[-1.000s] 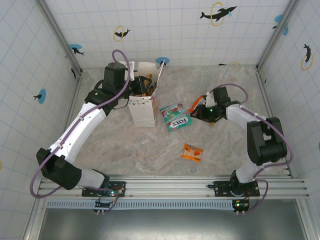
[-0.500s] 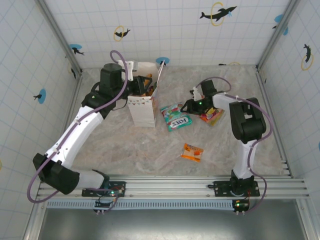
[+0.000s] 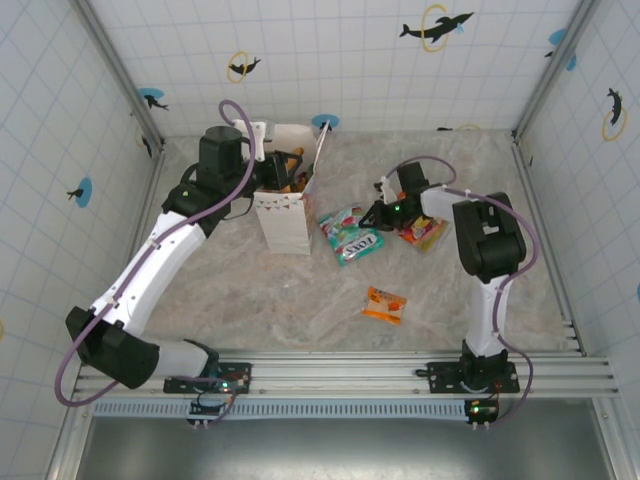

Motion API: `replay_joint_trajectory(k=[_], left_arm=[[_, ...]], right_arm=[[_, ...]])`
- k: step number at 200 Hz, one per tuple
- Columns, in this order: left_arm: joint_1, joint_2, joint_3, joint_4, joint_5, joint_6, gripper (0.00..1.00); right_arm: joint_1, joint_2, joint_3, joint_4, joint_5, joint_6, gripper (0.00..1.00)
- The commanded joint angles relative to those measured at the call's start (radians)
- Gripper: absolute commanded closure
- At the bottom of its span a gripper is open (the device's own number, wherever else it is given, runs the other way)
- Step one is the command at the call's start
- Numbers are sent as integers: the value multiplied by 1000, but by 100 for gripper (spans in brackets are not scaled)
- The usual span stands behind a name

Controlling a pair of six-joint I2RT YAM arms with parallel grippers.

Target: Place the snacks into the paper bag

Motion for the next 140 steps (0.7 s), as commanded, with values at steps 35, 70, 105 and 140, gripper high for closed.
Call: replay_joint_trajectory(k=[35,70,105,140], left_arm=[[10,-14,28,47,26,-14,57],[10,-29,-4,80,79,-50,57],[8,-58,-63,155,131,-91,57],[10,-68,-138,272,226,-181,56]], right_arm=[[-15,-242,-219,243,1,147,96],[-40,-424,-384,434,10,277,100],[-68,-607,-519,595,24,407,100],[-98,-742,-565,710,14,529,100]])
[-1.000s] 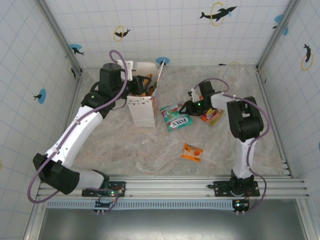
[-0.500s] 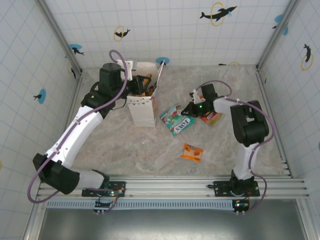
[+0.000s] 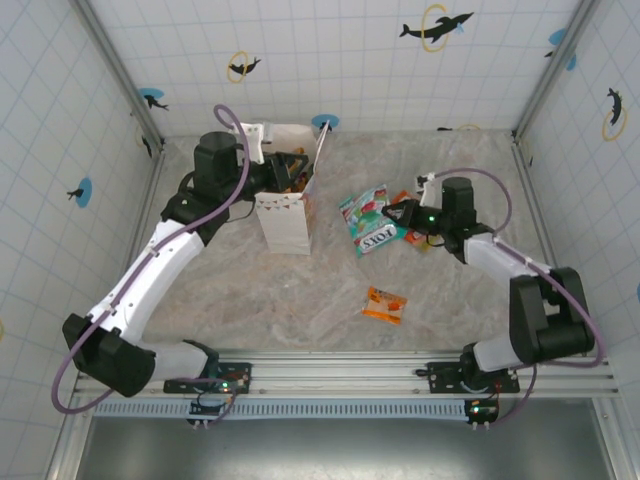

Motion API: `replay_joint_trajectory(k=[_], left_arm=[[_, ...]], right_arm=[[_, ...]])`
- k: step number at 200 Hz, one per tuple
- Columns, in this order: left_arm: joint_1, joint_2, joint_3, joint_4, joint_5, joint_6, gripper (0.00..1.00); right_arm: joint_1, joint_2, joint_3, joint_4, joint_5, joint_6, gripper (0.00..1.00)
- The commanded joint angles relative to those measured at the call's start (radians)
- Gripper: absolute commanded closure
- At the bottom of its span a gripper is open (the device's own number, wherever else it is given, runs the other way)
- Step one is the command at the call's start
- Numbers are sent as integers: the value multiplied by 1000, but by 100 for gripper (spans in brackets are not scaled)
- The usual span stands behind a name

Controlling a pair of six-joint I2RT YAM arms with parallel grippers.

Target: Place the snacks into the paper bag

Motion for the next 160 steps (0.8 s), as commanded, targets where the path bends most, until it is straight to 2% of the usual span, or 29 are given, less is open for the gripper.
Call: replay_joint_trajectory(k=[1,54,105,160], left_arm=[[10,-19,-50,120,97,-89,56],[8,-44,-192,414,215,-319,54],[7,-44,-212,451,250,-326,54],[-12,-28,-214,491,287,-332,54]], right_arm=[[-20,-94,-17,190,-21,125,100],[-44,-209,51,296,-38,273,100],[-28,-213,143,444,-56,421,100],[89,-150,256,530,-40,478,100]])
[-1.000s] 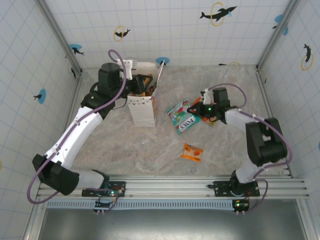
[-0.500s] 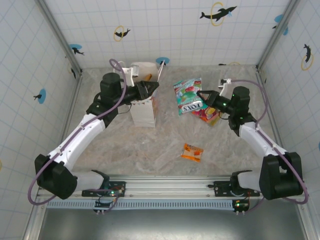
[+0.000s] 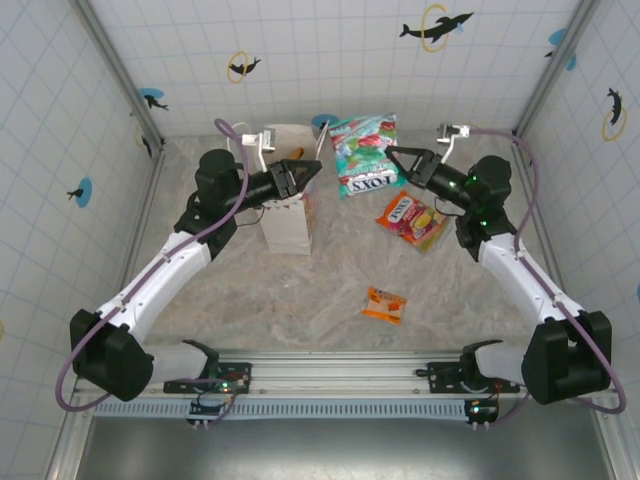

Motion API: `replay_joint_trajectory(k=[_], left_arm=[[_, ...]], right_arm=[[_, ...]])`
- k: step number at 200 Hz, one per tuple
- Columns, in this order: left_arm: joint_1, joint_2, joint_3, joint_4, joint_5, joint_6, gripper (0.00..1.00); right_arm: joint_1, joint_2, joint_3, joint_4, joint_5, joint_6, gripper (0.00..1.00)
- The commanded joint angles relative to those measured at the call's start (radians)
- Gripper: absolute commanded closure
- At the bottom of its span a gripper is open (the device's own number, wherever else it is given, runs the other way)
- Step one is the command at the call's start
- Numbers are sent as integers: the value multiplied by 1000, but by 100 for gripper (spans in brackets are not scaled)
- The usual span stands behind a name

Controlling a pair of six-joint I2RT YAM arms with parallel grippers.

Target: Place the snacks into the paper bag

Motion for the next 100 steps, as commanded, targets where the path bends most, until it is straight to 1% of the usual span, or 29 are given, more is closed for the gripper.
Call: replay_joint_trajectory(k=[1,35,74,86,100], left_arm=[[-10,-6,-4,63,38,-11,54],[-22,8,-4,110,67,-20,53],[-25,18,-1,194,90,-50,53],[-26,22,2,205,95,-58,54],[-25,28,8,210,103,-64,61]], right_arm=[[40,20,70,142,2,48,100],[82,48,89,189,9,74,100],[107,67,64,226,11,99,100],[114,73,53,255,15,117,100],[120,79,40,278,18,132,100]])
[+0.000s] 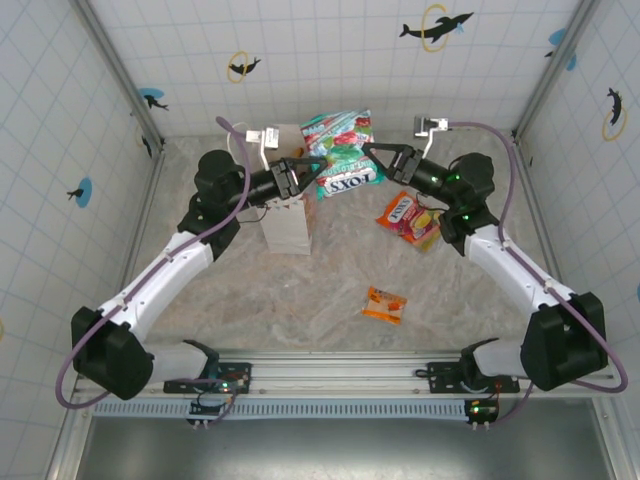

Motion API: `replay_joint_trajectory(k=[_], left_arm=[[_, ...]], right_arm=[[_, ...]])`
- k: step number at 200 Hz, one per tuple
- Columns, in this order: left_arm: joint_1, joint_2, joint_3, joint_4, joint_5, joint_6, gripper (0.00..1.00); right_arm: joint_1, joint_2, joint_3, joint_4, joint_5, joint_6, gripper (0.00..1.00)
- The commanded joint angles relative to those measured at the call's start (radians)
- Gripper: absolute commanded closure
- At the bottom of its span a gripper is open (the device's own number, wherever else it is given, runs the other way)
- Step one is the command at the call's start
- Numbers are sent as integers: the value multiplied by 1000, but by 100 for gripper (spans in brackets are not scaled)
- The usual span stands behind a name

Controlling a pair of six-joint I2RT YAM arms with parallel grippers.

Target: Place the snacks into the paper bag

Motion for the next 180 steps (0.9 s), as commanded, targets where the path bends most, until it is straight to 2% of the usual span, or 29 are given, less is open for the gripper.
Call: replay_joint_trajectory(k=[1,35,62,87,99,114,142,180], left_arm=[[-5,15,10,71,40,-23,61],[-5,10,10,50,31,-15,82],[-5,-3,64,-91,-9,67,92],[0,-6,189,-349,-114,219,100],[4,-7,254,-466,-186,286,100],[8,-8,330,-581,-267,359,100],[13,6,465,-748,-428,469,100],[16,63,630,-930,-643,600,100]], right_arm=[[13,2,-5,142,20,36,100],[32,10,-43,180,43,45,100],[38,18,-59,174,41,37,100],[38,-9,-72,57,80,-56,68],[36,-29,-74,-24,104,-121,57],[29,-52,-76,-116,129,-185,51],[16,-81,-93,-228,154,-250,49],[8,-100,-120,-284,163,-284,48]])
